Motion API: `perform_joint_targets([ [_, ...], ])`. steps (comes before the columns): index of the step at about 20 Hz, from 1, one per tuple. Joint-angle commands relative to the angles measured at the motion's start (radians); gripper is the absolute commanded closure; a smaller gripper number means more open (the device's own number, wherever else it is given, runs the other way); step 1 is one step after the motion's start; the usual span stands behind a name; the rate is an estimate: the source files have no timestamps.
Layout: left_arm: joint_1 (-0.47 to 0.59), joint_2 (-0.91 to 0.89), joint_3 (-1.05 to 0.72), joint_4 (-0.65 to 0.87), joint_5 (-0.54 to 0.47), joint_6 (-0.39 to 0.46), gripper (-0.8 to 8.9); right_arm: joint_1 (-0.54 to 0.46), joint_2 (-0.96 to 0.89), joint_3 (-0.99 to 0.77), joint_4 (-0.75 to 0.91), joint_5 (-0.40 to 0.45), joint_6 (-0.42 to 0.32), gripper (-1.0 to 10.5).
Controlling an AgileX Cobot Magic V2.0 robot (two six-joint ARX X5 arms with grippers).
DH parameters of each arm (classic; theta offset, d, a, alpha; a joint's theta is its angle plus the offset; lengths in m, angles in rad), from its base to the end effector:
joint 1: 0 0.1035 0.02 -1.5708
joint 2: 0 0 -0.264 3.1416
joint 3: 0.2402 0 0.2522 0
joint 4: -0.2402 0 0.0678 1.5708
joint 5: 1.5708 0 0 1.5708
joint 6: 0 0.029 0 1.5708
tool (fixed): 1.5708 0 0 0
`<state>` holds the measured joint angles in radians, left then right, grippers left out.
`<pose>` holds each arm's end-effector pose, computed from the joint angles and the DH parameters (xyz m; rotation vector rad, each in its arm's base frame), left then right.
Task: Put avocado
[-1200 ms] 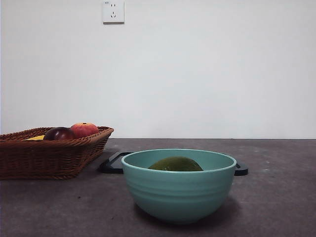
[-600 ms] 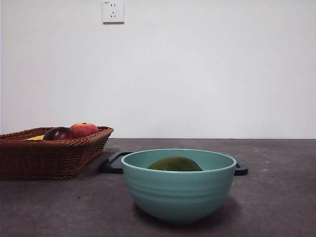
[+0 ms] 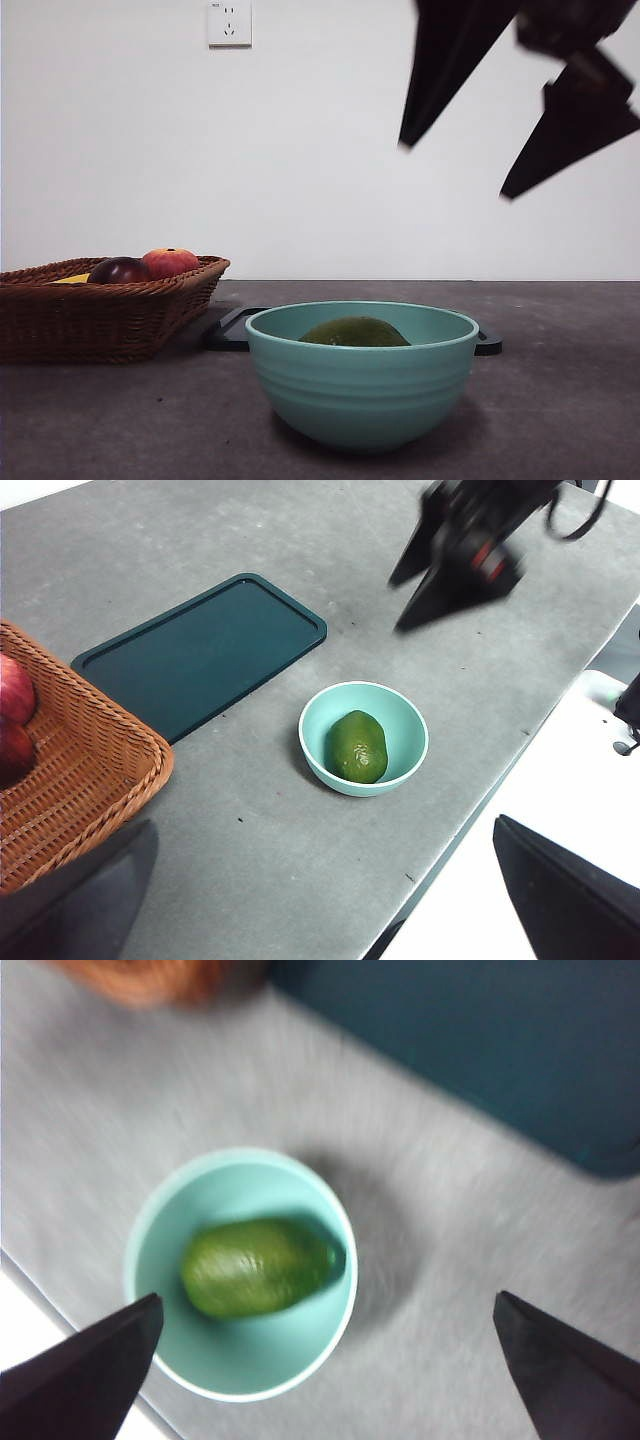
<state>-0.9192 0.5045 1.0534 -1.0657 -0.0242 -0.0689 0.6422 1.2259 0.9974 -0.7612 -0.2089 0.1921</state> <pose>0.0313 -0.0399 0.3623 0.1796 0.5050 -0.8565 0.1852 0.1460 0.2745 -0.0529 1.0620 0.6784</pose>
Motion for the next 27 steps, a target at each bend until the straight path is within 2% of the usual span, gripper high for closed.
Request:
perform_joint_targets([
  [1,-0.008,0.003,0.012,0.012,-0.003,-0.002,2.52,0.039,0.109,0.048,-0.035,0.034,0.015,3.3],
  [5,-0.008,0.003,0.012,0.012,-0.003,-0.002,2.52,0.056,0.228,0.06,-0.057,0.034,0.06,3.7],
  [8,-0.008,0.003,0.012,0.012,-0.003,-0.002,2.52,0.056,0.289,0.06,-0.07,0.042,0.063,3.8],
  [11,-0.008,0.003,0.012,0.012,-0.003,-0.002,2.52,0.057,0.333,0.06,-0.07,0.057,0.064,4.6],
  [13,-0.008,0.003,0.012,0.012,-0.003,-0.002,2.52,0.057,0.355,0.06,-0.069,0.059,0.064,4.8],
  [15,-0.008,0.003,0.012,0.012,-0.003,-0.001,2.52,0.057,0.369,0.06,-0.055,0.06,0.064,5.8],
  [18,-0.008,0.003,0.013,0.012,-0.003,0.002,2.52,0.057,0.371,0.06,-0.039,0.035,0.066,8.2],
  [21,-0.008,0.003,0.012,0.013,-0.003,0.002,2.52,0.057,0.373,0.06,-0.036,0.026,0.066,8.9],
  [27,-0.008,0.003,0.012,0.012,-0.003,0.002,2.52,0.056,0.415,0.06,-0.026,0.025,0.094,9.4],
])
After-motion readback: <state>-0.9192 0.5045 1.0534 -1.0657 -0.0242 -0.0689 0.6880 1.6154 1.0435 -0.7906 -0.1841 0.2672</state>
